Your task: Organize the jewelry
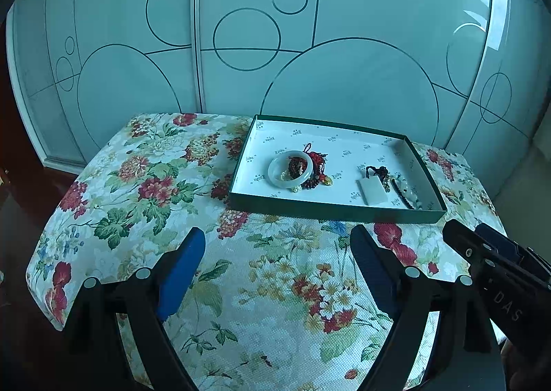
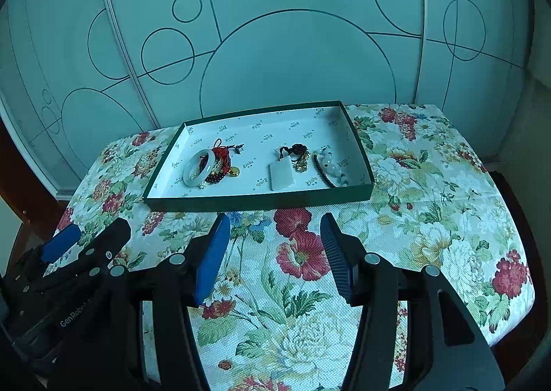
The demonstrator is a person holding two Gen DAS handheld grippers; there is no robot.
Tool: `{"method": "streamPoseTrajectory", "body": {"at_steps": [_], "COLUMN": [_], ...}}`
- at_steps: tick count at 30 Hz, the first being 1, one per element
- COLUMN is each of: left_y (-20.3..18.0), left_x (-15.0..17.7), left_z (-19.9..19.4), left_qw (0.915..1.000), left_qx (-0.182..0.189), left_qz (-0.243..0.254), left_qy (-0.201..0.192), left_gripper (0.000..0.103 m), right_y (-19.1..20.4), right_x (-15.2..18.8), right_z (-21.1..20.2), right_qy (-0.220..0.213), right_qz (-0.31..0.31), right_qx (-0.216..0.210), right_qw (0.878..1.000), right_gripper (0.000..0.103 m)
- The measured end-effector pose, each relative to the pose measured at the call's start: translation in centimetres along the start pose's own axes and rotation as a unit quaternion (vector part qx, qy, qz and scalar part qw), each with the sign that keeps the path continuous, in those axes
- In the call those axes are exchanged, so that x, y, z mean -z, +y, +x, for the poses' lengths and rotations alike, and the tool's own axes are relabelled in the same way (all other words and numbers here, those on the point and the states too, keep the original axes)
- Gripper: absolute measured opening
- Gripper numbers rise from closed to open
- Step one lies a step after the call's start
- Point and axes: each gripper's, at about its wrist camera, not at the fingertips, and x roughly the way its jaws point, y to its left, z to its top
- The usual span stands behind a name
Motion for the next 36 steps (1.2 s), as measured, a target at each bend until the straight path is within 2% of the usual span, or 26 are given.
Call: {"method": "streamPoseTrajectory", "body": {"at_steps": [13,16,21,26,33,36], "left_y": [-0.2,-0.2,-0.5,-0.4,0.0,0.2], "left_x": [0.7,0.8,0.8,0.8,1.0,1.0], "left_z": [-1.7,-2.1,-2.6,-3.0,-3.4,-3.3], "left_qw": [0.9999,0.9997,0.9993,0.999,0.9989,0.999], "left_qx": [-0.008,-0.021,-0.025,-0.026,-0.006,-0.011], "left_qz": [0.004,0.007,0.018,0.019,0.01,0.007], "left_qy": [-0.006,-0.013,-0.022,-0.03,-0.045,-0.043], "left_gripper": [0.085,0.085,0.085,0.086,0.087,0.087], "right_y": [0.1,0.0,-0.1,-0.3,-0.5,-0.6], "right_x": [1.0,1.2,1.2,1.3,1.5,1.6], "right_z": [-1.4,-1.7,-2.0,-2.4,-2.7,-2.6], "right_qy": [-0.002,-0.005,-0.007,-0.012,-0.013,-0.01], "right_qz": [-0.006,-0.006,-0.007,-0.005,-0.005,-0.004], "right_qx": [0.002,0.005,0.006,0.008,0.009,0.009], "right_qw": [1.0,1.0,1.0,1.0,1.0,1.0], "right_gripper": [0.056,0.065,0.066,0.076,0.078,0.078]}}
